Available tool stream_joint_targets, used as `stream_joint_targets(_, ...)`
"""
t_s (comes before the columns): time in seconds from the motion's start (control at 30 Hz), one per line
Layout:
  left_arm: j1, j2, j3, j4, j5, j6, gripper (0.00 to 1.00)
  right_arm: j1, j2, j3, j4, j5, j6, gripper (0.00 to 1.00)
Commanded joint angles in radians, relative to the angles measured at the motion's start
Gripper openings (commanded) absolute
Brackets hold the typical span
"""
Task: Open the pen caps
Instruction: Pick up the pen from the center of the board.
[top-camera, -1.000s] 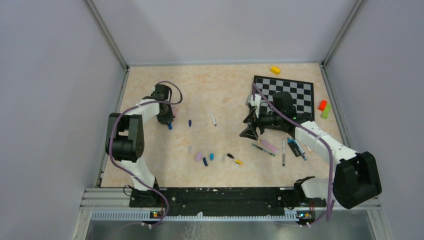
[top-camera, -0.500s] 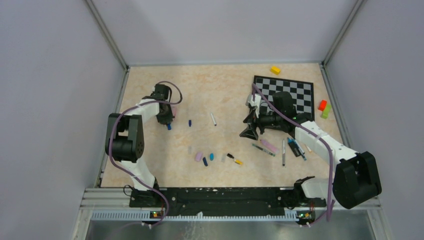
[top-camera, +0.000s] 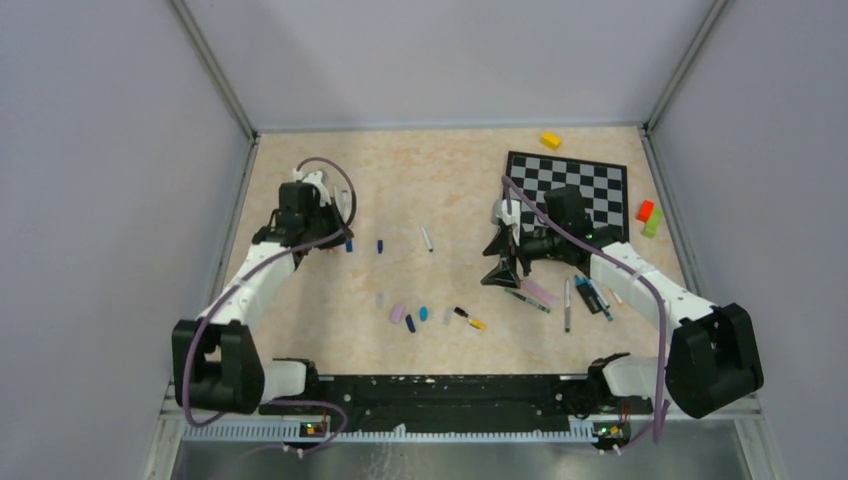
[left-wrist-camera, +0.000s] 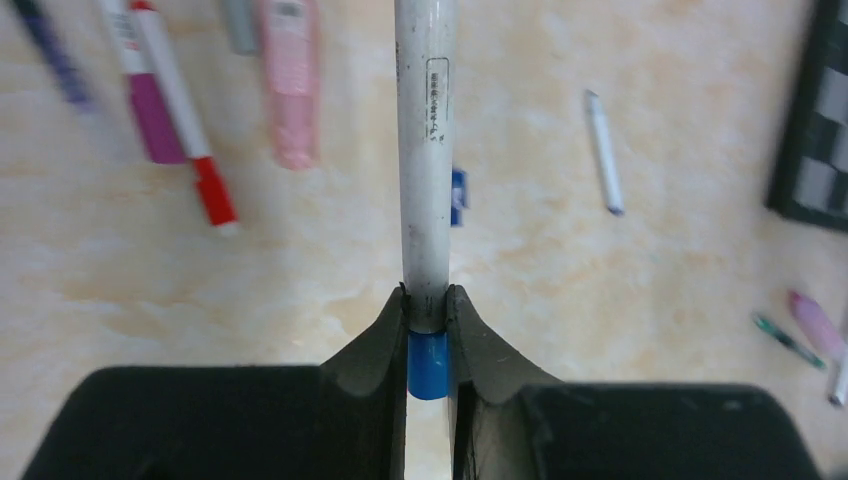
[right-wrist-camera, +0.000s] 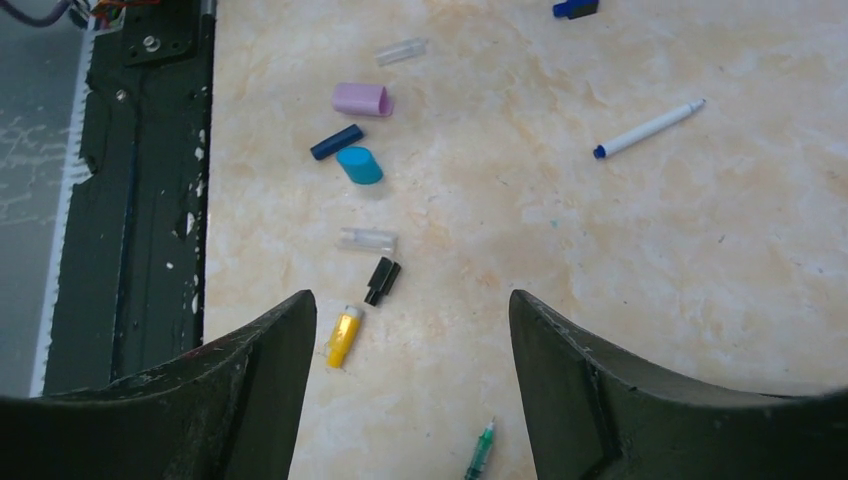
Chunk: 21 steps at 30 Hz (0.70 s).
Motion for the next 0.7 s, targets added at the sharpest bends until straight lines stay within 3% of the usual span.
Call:
stream_joint_targets(0.0, -0.002, -0.175, -0.175, 0.275, 0.436, 0.008, 0.00, -0.006, -0.051, -0.003, -0.126, -0.152, -0.242, 0.69)
stream_joint_targets(0.13, -0.031, -0.243, -0.303, 0.510, 0.666, -0.157, 0.00, -0.006, -0.100, -0.042, -0.185, -0.200, -0.441, 0.70)
stream_joint_targets(0.27, -0.163, -0.257, -0.430, 0.756, 0.710, -0.288, 0.00, -0.029, -0.132, -0.081, -0.244, -0.221, -0.623, 0.71)
stream_joint_targets(0.5, -0.433, -0.103, -0.378, 0.819, 0.674, -0.293, 0.00, -0.063, -0.163, -0.086, -0.494, -0.257, -1.051, 0.72)
stream_joint_targets(0.67, -0.524, 0.035, -0.306, 0.823, 0.698, -0.317, 0.00, -0.092, -0.180, -0.079, -0.715, -0.248, -1.517, 0.67)
